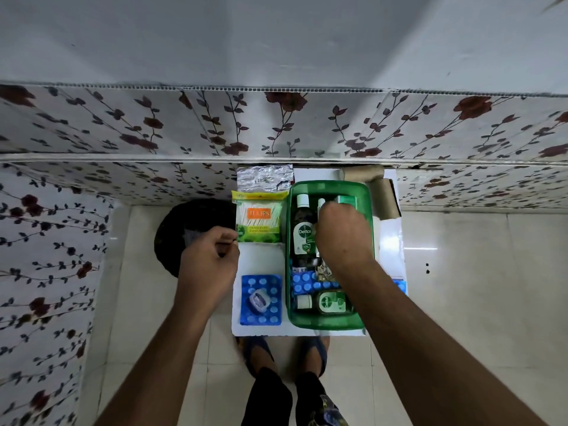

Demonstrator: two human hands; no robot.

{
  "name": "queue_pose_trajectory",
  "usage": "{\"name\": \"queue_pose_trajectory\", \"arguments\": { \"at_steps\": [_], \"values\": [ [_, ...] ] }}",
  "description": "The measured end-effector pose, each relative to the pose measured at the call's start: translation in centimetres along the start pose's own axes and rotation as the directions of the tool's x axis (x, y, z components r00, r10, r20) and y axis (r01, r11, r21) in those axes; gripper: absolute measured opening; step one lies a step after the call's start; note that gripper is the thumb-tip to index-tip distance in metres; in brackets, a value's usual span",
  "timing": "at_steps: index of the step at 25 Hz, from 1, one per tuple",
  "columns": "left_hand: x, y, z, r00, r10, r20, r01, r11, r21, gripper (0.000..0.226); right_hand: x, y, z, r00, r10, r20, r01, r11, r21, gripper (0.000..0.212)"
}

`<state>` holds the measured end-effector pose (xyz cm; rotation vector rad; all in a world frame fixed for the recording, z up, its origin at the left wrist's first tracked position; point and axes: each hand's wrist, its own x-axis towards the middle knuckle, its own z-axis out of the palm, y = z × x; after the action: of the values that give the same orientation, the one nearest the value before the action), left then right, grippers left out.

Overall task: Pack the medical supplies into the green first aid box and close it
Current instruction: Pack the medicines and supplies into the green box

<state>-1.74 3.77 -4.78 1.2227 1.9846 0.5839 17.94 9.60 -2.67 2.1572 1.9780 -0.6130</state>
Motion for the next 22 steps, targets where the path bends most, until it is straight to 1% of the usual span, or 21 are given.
{"name": "queue_pose_trajectory", "arguments": {
  "at_steps": [2,4,6,7,8,9,10,12,13,14,16,18,20,22],
  "values": [
    [-0.2,-0.6,0.1,1.0,0.012,0.023,-0.012,1.0,0.0,0.014,-0.6,-0.1,-0.6,1.0,-0.019,-0.016,0.02,0.999,0.038,0.011],
    [-0.8,-1.0,-0.2,0.998,0.016,0.064,-0.016,1.0,0.002,0.016,-1.7,1.1,-1.7,0.992,0.019,-0.121,-0.003,0.992,0.13,0.009],
    [-1.8,-1.5,-0.5,0.991,0.022,0.13,-0.025,1.0,0.018,0.019,-3.6,3.6,-3.3,0.947,0.159,-0.279,-0.073,0.952,0.296,0.015],
    [-2.4,-1.7,-0.5,0.984,0.028,0.174,-0.036,0.999,0.041,0.023,-4.6,5.1,-3.9,0.908,0.262,-0.326,-0.114,0.906,0.408,0.015],
    [-3.0,-2.1,-0.4,0.975,0.033,0.22,-0.052,0.996,0.079,0.029,-5.3,6.8,-4.0,0.873,0.362,-0.326,-0.162,0.847,0.507,0.015],
    [-3.6,-2.5,-0.2,0.962,0.036,0.271,-0.074,0.989,0.129,0.036,-5.6,8.4,-3.4,0.855,0.439,-0.277,-0.224,0.793,0.567,0.016],
    [-4.1,-2.8,0.3,0.946,0.038,0.323,-0.102,0.977,0.185,0.044,-5.6,9.9,-2.3,0.856,0.479,-0.192,-0.293,0.756,0.585,0.017],
    [-4.8,-3.3,1.4,0.918,0.037,0.394,-0.164,0.942,0.292,0.056,-4.6,11.7,0.5,0.874,0.486,0.024,-0.417,0.723,0.551,0.026],
    [-5.1,-3.5,2.0,0.915,0.046,0.402,-0.191,0.924,0.331,0.059,-4.0,12.0,1.8,0.873,0.475,0.11,-0.454,0.708,0.541,0.03],
    [-5.2,-3.6,2.5,0.916,0.06,0.396,-0.214,0.908,0.36,0.059,-3.4,12.1,2.9,0.873,0.461,0.156,-0.466,0.7,0.541,0.032],
    [-5.3,-3.6,3.2,0.921,0.102,0.377,-0.258,0.884,0.391,0.052,-2.5,11.8,4.2,0.885,0.44,0.152,-0.446,0.707,0.549,0.035],
    [-5.3,-3.7,3.5,0.922,0.118,0.37,-0.277,0.867,0.415,0.047,-2.1,11.5,4.6,0.881,0.456,0.127,-0.442,0.696,0.565,0.034],
    [-5.3,-3.6,3.3,0.924,0.114,0.365,-0.272,0.867,0.418,0.047,-1.7,11.7,4.8,0.869,0.475,0.14,-0.446,0.629,0.637,0.035],
    [-5.5,-2.9,2.3,0.941,0.124,0.316,-0.244,0.894,0.376,0.046,-1.9,12.2,4.7,0.87,0.456,0.188,-0.442,0.55,0.708,0.033]
  ]
}}
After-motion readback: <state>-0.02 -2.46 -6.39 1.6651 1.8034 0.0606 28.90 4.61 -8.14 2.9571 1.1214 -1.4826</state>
